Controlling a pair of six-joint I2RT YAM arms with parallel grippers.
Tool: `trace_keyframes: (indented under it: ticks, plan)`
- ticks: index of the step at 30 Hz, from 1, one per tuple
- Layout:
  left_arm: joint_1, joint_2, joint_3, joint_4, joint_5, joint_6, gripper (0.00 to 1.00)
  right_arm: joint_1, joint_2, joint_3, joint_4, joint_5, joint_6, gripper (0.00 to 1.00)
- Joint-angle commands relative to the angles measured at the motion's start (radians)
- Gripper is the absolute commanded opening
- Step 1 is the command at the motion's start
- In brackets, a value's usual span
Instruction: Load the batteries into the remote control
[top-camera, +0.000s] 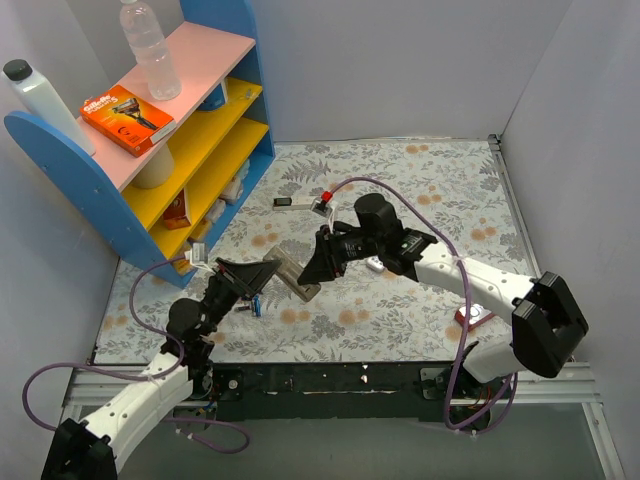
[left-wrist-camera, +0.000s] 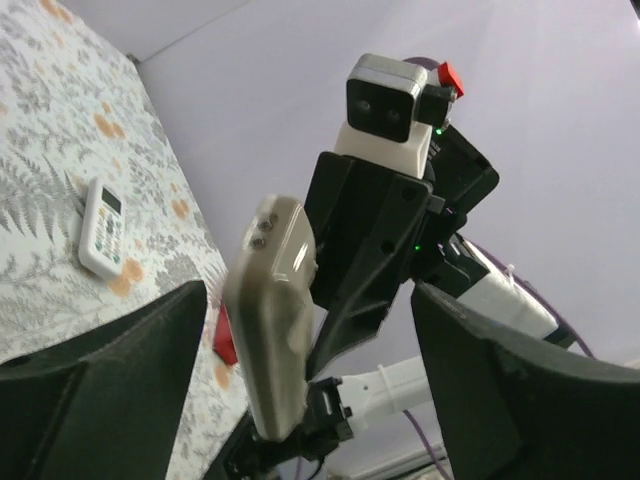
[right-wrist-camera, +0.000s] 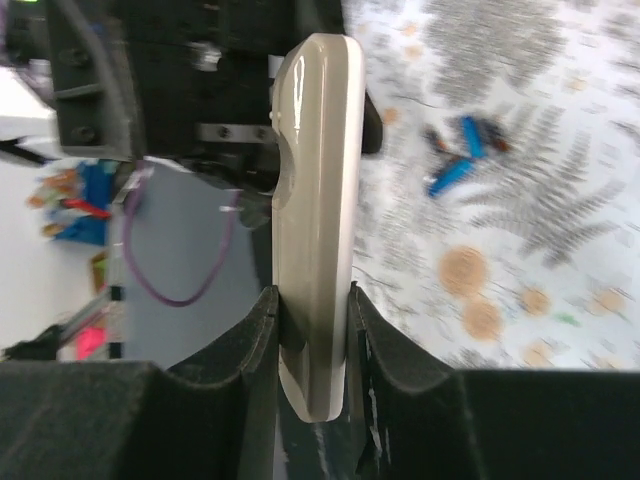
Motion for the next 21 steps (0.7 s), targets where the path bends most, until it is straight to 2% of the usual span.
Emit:
trace_keyframes:
  ticks: [1,2,7,8,13,16,21]
  plan:
    - [-0.003,-0.114,-0.029,-0.308,-0.073,0.108,0.92,-0.031,-0.085,0.018,-0.250,0.222,-0.183,0.01]
    - [-0.003,-0.134,0.011,-0.366,-0.095,0.127,0.98,-0.031,-0.097,0.024,-0.290,0.270,-0.237,0.01]
    - [-0.003,-0.211,0.155,-0.752,-0.260,0.231,0.98,-0.031,-0.097,0.033,-0.486,0.609,-0.326,0.01]
    - [-0.003,-0.222,0.184,-0.809,-0.280,0.269,0.98,-0.031,-0.080,0.025,-0.525,0.731,-0.332,0.01]
    - [-0.003,-0.228,0.403,-1.102,-0.457,0.349,0.98,-0.005,-0.014,-0.014,-0.536,1.062,-0.326,0.01]
    - [-0.003,-0.236,0.498,-1.208,-0.513,0.398,0.98,0.036,0.049,-0.030,-0.522,1.209,-0.309,0.01]
    - [-0.002,-0.283,0.583,-1.297,-0.600,0.487,0.98,0.130,0.188,-0.013,-0.536,1.387,-0.248,0.02]
